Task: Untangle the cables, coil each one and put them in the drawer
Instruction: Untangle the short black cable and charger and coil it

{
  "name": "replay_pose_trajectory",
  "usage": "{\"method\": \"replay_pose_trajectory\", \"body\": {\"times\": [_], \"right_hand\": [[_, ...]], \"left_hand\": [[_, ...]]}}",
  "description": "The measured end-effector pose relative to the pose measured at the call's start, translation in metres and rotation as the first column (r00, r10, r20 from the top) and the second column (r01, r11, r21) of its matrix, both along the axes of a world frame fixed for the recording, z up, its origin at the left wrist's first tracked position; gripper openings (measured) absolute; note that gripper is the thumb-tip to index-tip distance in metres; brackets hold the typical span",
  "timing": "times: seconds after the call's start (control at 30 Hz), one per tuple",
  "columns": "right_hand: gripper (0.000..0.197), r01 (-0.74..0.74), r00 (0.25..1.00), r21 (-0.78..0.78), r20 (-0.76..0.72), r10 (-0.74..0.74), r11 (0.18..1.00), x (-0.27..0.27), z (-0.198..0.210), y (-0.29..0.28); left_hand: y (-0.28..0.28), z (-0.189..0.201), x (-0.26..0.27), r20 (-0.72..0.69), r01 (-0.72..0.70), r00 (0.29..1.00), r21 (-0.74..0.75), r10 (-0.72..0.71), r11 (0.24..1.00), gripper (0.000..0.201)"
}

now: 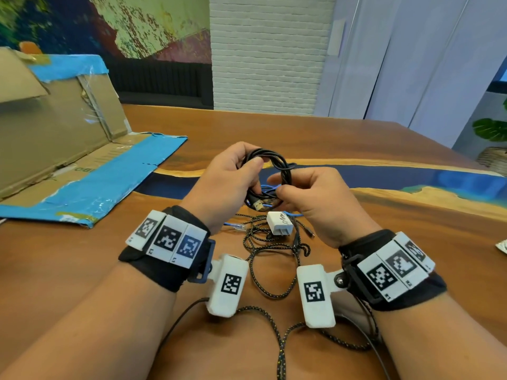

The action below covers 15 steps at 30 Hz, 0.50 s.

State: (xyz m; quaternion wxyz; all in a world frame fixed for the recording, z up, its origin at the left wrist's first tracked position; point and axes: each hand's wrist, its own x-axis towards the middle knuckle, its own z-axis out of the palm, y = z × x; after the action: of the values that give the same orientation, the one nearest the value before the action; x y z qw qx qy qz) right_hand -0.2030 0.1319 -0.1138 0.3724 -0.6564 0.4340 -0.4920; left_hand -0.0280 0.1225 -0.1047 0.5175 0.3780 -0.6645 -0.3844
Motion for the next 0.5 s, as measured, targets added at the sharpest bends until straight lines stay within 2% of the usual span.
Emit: {"method": "replay_pose_trajectory", "body": {"times": [0.13, 0.37, 0.43, 0.5], "right_hand": [[0.018, 0.084, 0.988, -0.047, 0.136, -0.077, 0.995, 0.0011, -0.0014, -0.0023], [0.007, 0.21, 0.97, -0.132, 0.156, -0.189, 0.969, -0.0028, -0.0047, -0.006], [0.008, 0.176, 0.974, -0.137, 0.167, -0.152, 0.975, -0.0016, -0.0044, -0.005], [0.011, 0.083, 0.969, -0.086, 0.238, -0.06, 0.993, 0.0017, -0.0035, -0.0038]], "left_hand": [[-0.0007, 0.0015, 0.0015, -0.03, -0.037, 0.999, -0.002, 0.037, 0.999, 0.015], [-0.0063, -0.0008, 0.0012, -0.06, -0.121, 0.99, 0.065, 0.125, 0.99, 0.018], [-0.0067, -0.0016, 0.0003, -0.062, -0.12, 0.99, 0.118, 0.128, 0.986, 0.019], [-0.0075, -0.0029, 0.0011, -0.067, -0.136, 0.987, 0.156, 0.148, 0.978, 0.018]]}}
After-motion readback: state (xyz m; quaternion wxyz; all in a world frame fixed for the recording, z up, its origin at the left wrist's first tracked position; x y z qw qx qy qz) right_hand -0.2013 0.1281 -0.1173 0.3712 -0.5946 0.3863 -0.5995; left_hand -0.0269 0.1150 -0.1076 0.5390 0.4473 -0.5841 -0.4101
